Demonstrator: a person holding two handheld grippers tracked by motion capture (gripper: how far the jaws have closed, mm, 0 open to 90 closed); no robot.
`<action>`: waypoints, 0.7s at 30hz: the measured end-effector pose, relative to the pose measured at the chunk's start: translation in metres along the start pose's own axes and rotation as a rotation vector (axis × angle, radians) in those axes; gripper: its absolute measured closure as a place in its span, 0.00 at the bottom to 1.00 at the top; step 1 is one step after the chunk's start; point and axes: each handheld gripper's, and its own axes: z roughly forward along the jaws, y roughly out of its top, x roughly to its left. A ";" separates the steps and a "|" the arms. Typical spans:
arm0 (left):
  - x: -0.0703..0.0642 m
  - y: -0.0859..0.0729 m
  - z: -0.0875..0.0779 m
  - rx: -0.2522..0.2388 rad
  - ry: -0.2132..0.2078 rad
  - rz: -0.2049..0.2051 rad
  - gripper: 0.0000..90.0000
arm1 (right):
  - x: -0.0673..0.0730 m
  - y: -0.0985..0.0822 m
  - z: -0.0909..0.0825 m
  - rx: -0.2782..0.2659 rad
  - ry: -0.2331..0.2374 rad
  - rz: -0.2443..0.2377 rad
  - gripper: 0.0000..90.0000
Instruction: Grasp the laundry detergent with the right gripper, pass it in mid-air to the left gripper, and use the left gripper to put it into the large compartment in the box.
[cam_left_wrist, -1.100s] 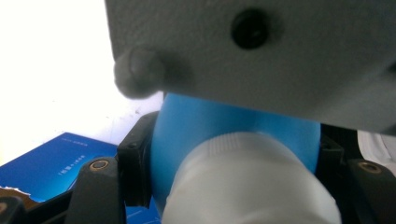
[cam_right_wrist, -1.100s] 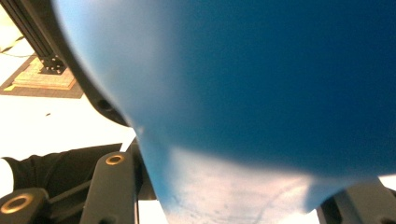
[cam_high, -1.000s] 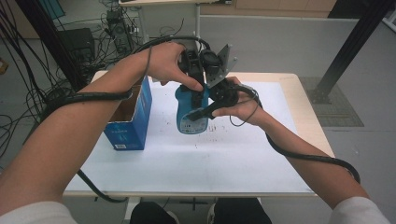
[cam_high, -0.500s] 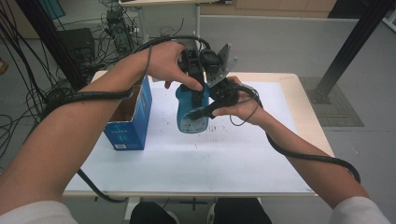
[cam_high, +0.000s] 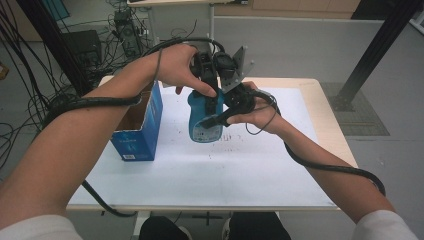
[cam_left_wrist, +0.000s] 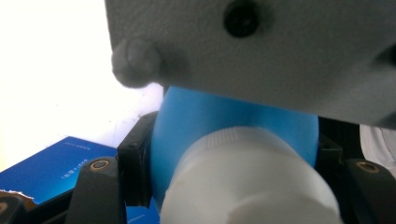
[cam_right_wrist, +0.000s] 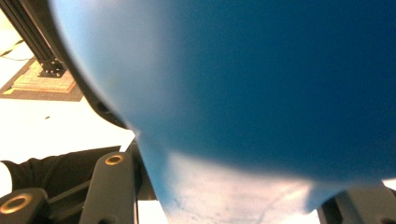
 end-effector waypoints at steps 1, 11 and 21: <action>0.000 0.000 0.000 0.000 0.000 0.000 0.40 | 0.000 0.000 0.000 0.000 0.000 0.000 0.48; 0.001 -0.001 0.001 -0.006 -0.005 -0.005 0.41 | 0.000 -0.001 0.001 0.000 0.005 0.004 0.48; 0.000 -0.002 0.001 -0.006 -0.004 -0.008 0.41 | 0.000 -0.001 0.002 -0.004 0.008 0.007 0.48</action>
